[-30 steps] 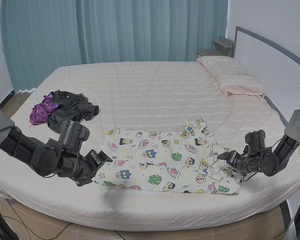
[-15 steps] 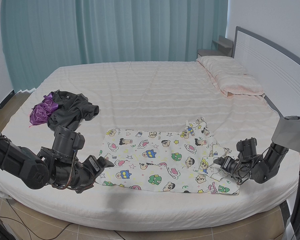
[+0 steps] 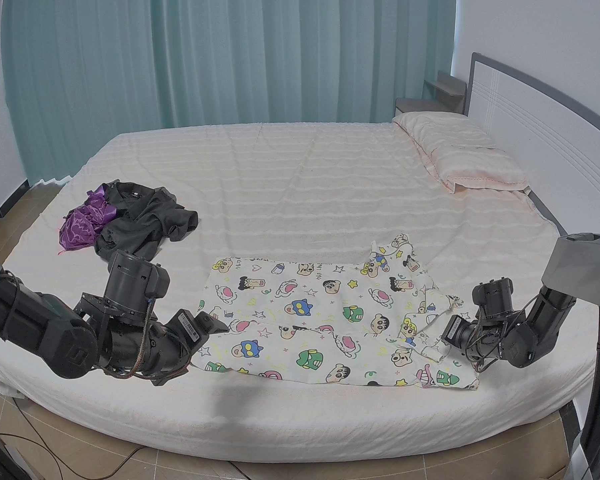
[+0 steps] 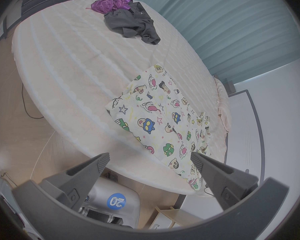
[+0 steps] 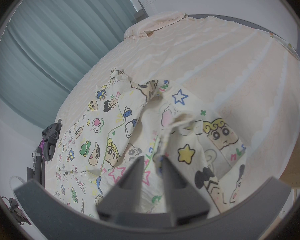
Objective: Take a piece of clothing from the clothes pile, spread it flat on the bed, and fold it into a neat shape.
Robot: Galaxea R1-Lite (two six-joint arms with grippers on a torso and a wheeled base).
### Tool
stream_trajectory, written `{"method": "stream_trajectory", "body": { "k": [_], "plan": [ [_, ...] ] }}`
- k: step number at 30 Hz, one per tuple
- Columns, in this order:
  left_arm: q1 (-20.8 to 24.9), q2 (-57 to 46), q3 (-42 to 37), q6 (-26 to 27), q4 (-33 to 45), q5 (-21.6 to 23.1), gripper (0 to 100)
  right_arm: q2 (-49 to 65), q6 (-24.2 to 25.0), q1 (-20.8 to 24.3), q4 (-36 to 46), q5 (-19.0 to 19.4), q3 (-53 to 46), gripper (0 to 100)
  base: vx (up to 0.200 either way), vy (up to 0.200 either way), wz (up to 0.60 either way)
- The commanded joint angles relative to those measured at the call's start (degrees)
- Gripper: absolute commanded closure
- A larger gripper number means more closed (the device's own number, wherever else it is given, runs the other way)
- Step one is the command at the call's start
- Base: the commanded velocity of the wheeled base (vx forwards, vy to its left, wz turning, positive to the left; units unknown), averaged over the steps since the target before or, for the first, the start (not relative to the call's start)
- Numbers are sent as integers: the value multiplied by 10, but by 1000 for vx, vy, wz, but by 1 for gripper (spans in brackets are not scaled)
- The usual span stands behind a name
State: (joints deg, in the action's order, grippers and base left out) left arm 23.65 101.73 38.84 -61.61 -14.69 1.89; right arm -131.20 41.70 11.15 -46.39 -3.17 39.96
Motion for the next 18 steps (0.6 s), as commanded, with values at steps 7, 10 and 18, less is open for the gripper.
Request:
{"method": "stream_trajectory", "body": {
  "k": [7,10,18],
  "plan": [
    [0,0,-5,0,-23,-3,0,46,1,-8,15,2,-31,100,0,0,0],
    [0,-1,-5,0,-23,-3,0,76,1,6,16,1,-51,100,0,0,0],
    [0,-3,-6,0,-23,-3,0,161,3,32,70,2,-74,100,0,0,0]
  ]
}}
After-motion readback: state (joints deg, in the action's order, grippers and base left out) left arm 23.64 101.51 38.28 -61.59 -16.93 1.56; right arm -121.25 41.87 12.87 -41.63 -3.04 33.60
